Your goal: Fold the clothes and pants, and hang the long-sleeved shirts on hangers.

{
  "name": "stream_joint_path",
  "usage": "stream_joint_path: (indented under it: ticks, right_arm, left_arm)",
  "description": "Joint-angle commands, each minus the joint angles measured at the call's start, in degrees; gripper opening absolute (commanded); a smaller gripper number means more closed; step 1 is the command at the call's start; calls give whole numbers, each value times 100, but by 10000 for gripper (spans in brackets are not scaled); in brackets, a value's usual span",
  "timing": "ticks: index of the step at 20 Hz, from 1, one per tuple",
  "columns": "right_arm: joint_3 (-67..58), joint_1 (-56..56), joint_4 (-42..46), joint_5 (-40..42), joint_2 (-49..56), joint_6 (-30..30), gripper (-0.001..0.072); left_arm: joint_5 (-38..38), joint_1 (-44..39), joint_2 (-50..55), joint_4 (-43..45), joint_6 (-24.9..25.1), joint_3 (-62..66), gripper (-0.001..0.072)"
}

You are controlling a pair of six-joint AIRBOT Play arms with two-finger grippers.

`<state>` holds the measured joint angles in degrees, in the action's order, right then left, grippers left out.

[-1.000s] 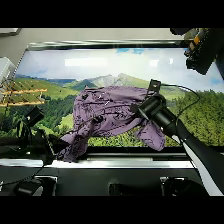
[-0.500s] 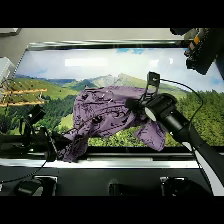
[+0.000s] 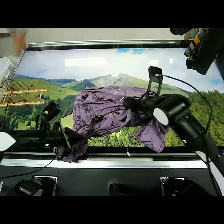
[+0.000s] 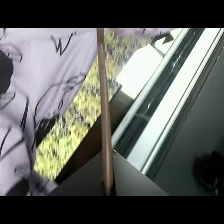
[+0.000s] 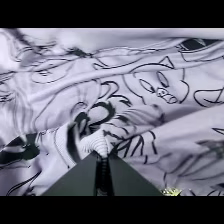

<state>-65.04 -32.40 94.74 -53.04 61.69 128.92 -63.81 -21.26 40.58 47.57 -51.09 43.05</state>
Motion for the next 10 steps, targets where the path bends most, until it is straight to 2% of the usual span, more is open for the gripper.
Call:
stream_joint_path:
  ticks: [1,5,10]
  right_arm:
    - [-7,-4,-214,-168,-295,-175,43]
    - [-7,-4,-216,-402,-402,-234,43]
    - [-7,-4,-439,-734,-409,-448,43]
  left_arm:
    - [804,-422,339,-173,17,-2,22]
    - [1060,-774,697,-481,186,0,22]
    - [1749,-883,822,-662,186,0,22]
